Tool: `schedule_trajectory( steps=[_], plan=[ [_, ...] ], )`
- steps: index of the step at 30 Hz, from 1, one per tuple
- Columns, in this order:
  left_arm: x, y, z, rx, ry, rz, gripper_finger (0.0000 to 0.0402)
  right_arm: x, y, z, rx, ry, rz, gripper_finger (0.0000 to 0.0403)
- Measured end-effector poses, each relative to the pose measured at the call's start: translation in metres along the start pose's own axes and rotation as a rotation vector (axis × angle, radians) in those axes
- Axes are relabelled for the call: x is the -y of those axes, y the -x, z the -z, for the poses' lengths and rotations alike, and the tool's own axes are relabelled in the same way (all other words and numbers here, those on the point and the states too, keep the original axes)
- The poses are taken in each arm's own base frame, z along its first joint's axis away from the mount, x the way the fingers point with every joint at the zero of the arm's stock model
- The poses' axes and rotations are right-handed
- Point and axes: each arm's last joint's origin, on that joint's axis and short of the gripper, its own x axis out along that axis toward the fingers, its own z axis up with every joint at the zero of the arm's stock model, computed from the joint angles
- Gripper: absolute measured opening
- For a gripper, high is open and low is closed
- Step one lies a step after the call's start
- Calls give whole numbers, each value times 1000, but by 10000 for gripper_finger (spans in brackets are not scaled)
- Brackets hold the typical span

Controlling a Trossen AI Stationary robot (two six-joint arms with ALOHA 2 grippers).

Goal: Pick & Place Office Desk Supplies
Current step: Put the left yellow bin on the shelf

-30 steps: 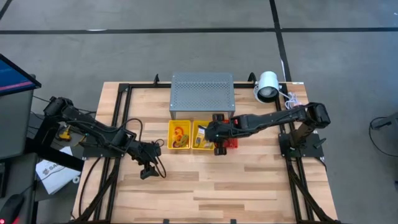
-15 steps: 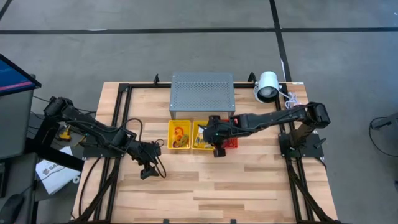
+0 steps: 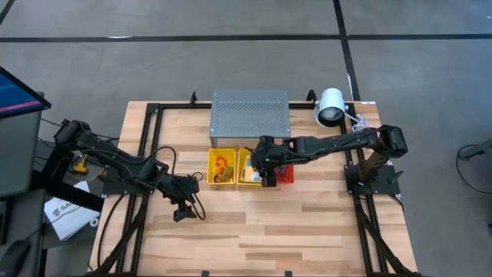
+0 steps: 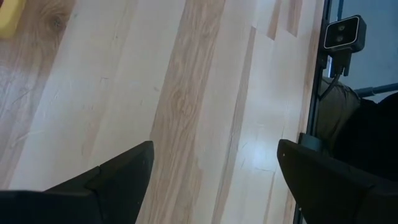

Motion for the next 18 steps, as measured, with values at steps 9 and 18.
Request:
schedule_trajectory(
  steps=[9,18],
  plan=[
    [0,0,0,11,-1,-12,337,4,1,-3,11,56,95,224],
    [-1,0,0,18,-24,-21,337,-3,36,-28,-35,88,179,223]
  ],
)
